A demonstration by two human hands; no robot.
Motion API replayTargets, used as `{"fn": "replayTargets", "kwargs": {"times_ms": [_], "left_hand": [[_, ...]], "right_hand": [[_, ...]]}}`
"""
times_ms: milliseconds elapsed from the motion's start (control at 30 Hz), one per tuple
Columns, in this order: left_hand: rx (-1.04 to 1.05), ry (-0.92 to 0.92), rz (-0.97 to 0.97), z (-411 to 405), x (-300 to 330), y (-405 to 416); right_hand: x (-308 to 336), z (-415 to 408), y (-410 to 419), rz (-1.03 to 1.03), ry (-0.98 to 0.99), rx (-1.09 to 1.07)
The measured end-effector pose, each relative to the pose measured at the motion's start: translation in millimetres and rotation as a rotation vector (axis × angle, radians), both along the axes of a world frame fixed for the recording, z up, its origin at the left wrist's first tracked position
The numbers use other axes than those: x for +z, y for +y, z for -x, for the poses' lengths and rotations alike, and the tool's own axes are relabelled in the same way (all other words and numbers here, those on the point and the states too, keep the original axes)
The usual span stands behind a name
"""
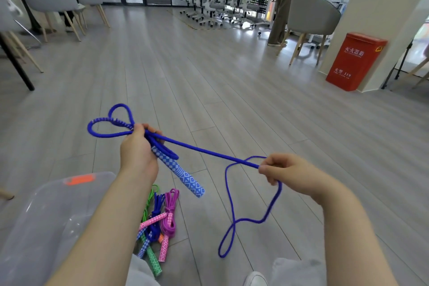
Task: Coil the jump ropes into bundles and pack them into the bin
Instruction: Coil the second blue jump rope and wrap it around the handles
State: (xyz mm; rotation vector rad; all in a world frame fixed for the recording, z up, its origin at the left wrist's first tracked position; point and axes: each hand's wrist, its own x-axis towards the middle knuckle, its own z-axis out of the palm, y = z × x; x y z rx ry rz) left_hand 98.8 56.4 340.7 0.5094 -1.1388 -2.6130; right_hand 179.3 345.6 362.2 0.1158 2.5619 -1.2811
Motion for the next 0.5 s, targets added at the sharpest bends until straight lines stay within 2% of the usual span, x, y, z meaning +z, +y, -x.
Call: {"fn": "replayTargets", "kwargs": {"times_ms": [67,133,300,400,500], "left_hand": [[0.065,-0.032,0.062,-3,0,0],[0.036,-0.027,0.180,-6,3,6],[-0.273,0.009,0.550,-24,12,36],[-0.475,0.019,0.706,-37,13,49],[-0.650,0.030,0.845,-45,13,55]], "right_hand": [[3,-2,6,0.050,0.058,-0.049],[7,-1,1,0.149,0.162,-0.117],[12,6,-32,0.292,0.313,-0.143],[6,12,-47,0.234,0.358,-0.160],[0,15,-55,0.072,0.407,-0.177]]}}
